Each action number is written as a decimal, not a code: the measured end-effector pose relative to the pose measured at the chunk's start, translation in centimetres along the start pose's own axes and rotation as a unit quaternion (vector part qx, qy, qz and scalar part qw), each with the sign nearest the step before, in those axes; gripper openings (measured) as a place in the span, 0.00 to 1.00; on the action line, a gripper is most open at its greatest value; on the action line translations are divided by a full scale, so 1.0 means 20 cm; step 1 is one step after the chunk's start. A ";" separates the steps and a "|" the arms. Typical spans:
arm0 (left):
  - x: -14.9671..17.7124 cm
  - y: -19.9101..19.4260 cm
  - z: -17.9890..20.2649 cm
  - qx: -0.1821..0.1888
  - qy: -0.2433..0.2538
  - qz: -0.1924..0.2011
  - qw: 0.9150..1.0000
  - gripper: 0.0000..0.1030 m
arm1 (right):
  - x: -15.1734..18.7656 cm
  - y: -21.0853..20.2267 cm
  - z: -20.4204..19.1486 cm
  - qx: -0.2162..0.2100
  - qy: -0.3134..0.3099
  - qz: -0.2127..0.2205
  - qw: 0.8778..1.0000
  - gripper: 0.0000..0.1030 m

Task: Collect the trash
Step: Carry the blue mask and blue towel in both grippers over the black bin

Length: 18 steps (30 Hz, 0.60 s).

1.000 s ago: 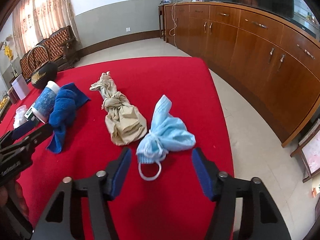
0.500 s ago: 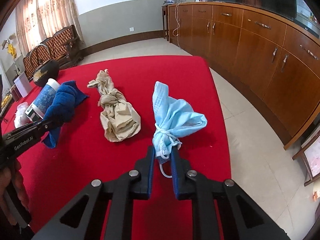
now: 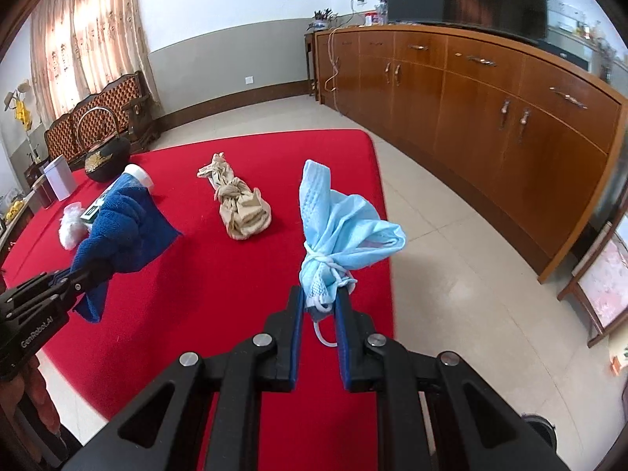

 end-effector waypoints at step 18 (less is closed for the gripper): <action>0.11 -0.34 0.44 0.055 0.049 0.032 0.997 0.12 | 0.34 -0.67 0.33 0.043 0.042 0.042 0.997 0.16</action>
Point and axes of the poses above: each gripper's, at about its wrist camera, not at the fingertips, and y roughly the way its jaws point, z to its right, x to its underside, the point moved 9 cm from there along y, roughly the way its jaws point, and after that the axes turned 8 degrees about y, right-handed, at the moved point
